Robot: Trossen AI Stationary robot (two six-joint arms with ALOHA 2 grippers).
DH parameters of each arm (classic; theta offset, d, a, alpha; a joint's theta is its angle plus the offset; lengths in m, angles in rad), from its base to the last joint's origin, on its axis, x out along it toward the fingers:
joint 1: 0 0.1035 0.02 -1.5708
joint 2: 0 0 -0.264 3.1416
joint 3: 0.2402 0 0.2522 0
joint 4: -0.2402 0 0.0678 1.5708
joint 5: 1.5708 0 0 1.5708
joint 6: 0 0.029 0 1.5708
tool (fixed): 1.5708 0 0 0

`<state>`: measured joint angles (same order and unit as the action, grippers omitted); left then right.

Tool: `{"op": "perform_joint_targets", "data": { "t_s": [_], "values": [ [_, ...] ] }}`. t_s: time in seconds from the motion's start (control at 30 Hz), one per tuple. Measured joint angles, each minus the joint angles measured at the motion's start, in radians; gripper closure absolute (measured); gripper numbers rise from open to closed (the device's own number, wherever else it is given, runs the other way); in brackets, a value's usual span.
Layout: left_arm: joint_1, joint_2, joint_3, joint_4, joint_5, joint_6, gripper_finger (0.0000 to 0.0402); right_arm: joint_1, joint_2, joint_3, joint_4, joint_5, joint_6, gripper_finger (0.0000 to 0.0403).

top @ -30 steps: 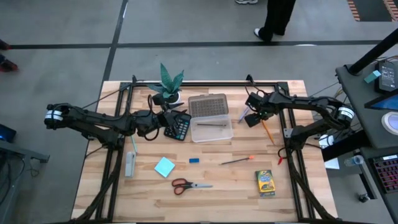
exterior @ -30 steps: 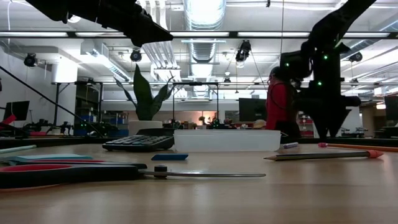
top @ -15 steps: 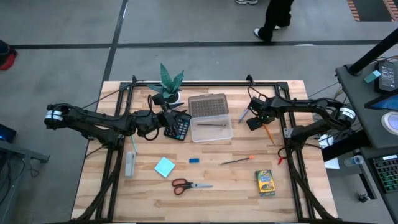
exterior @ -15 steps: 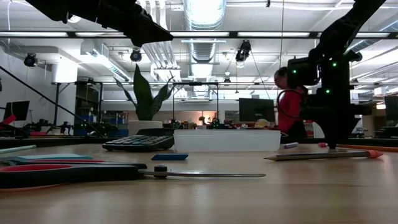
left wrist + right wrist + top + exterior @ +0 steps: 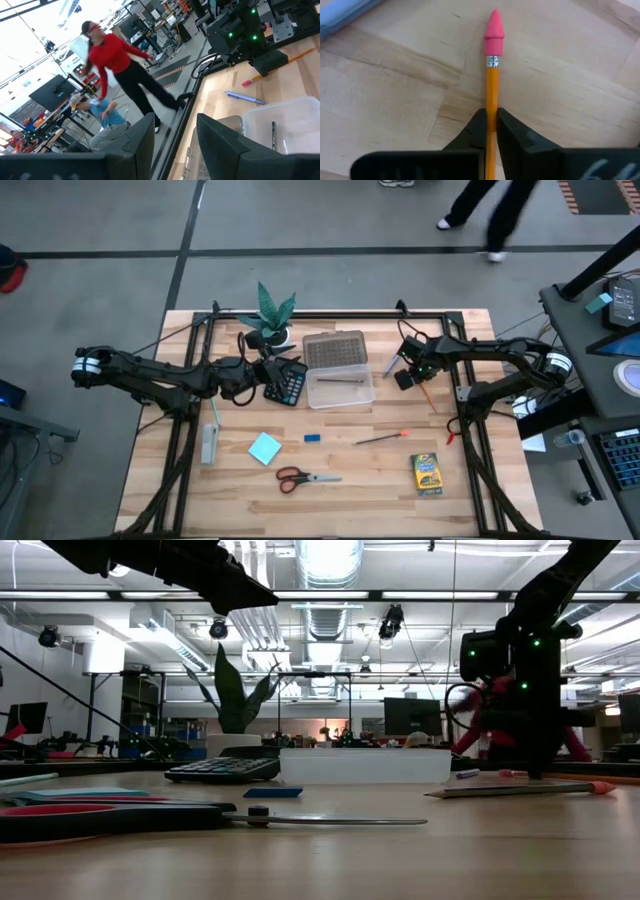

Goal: Pack school essentials
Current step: Put the yellow pencil into the supplies box

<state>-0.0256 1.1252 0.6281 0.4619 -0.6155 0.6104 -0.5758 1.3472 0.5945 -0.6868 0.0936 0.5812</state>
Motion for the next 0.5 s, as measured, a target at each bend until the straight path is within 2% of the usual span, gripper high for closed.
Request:
{"op": "perform_joint_targets", "data": {
  "t_s": [0.23,0.5],
  "values": [
    [0.0,0.0,0.0,0.001,0.0,0.0,0.0272,0.003,-0.065,0.008,-0.012,0.004,-0.006,0.0388],
    [0.0,0.0,0.008,0.004,0.001,-0.003,0.0272,0.042,-0.261,0.005,-0.027,0.022,-0.006,0.0389]
  ]
}}
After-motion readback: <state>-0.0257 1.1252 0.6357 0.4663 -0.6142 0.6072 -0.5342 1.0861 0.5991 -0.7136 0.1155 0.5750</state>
